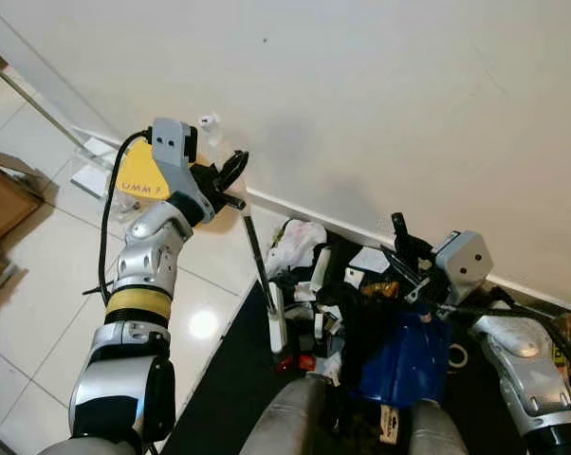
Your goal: Sweep floor
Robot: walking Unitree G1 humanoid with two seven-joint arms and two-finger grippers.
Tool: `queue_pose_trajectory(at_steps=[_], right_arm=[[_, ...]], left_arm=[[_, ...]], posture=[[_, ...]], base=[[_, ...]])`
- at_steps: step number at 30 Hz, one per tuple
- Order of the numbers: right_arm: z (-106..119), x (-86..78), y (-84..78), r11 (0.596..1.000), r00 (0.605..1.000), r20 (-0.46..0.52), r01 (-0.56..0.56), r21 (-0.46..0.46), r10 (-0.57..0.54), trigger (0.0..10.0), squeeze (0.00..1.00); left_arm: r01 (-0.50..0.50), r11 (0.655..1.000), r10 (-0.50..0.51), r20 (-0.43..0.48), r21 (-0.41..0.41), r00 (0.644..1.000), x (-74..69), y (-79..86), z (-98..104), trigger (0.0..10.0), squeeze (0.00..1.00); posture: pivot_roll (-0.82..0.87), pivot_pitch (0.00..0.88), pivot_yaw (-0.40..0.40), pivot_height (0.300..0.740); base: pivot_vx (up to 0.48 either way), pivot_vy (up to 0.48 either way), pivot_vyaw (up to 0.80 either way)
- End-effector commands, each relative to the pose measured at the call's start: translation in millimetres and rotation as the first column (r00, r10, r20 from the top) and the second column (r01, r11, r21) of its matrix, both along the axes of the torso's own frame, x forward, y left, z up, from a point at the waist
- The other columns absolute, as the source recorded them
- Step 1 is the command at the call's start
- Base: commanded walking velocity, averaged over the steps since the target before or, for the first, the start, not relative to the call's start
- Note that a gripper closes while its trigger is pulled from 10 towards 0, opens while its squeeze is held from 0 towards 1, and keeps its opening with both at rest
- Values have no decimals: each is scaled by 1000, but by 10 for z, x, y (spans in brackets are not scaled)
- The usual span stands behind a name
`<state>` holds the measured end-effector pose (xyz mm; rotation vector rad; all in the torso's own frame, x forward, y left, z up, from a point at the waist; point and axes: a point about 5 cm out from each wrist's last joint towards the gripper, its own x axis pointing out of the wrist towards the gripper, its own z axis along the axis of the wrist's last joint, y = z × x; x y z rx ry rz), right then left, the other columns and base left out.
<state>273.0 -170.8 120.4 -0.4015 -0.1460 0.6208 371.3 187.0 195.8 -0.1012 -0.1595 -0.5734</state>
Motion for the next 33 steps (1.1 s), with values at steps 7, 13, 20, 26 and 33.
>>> queue_pose_trajectory(at_steps=[7, 13, 20, 26, 33], right_arm=[[-574, -179, -190, 976, 983, -172, 28, -218, -67, 10000, 0], [-386, 37, -603, 894, 911, 34, 410, -180, -410, 10000, 0], [-223, 65, -699, 865, 863, 91, 501, -33, -496, 10000, 0], [13, 91, -772, 839, 820, 178, 528, 134, -544, 10000, 0], [35, 166, -671, 830, 828, 139, 505, 238, -543, 10000, 0]], left_arm=[[-26, 999, 26, 4, 48, 1000, -46, 133, -60, 10000, 0], [-26, 999, 26, 0, 48, 1000, -64, 136, -83, 10000, 0], [-24, 999, 24, 2, 45, 1000, -61, 122, -80, 10000, 0], [-18, 999, 19, -5, 48, 1000, -57, 113, -99, 10000, 0], [-12, 999, 13, -1, 43, 1000, -48, 82, -81, 10000, 0]], posture=[[111, 271, 163, 740], [108, 270, 162, 740], [116, 270, 165, 740], [102, 270, 174, 740], [113, 268, 172, 740]], base=[[0, 0, 0], [0, 0, 0], [0, 0, 0], [0, 0, 0], [0, 0, 0]])
